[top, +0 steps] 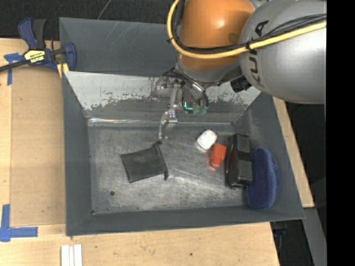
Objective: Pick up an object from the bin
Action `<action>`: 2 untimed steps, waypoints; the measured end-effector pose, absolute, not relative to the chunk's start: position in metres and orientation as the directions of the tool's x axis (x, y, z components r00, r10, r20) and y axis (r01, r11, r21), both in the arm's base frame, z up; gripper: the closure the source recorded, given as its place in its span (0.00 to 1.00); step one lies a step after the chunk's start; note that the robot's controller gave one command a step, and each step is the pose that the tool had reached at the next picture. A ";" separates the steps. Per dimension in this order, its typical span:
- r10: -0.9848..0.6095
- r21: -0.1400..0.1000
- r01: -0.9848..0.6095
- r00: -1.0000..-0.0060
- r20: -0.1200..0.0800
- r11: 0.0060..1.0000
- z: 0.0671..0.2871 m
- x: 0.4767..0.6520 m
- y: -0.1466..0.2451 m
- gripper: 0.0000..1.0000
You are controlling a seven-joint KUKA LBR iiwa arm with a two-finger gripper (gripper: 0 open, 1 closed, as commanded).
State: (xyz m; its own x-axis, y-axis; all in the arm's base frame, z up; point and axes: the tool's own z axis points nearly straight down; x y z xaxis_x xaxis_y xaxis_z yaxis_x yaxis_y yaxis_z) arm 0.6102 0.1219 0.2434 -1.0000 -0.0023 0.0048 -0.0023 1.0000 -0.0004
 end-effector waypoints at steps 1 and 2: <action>-0.201 0.000 -0.201 -0.980 0.003 0.980 0.165 0.603 0.128 0.00; -0.118 0.000 -0.118 -0.993 0.006 0.993 0.083 0.577 0.138 0.00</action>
Offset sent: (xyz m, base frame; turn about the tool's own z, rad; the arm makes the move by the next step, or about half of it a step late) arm -0.0065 0.0064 -0.0763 -0.1997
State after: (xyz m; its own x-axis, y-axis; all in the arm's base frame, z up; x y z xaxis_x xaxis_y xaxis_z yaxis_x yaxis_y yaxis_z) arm 0.5772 0.1382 0.0832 -0.9930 -0.1183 0.0059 -0.1183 0.9930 0.0002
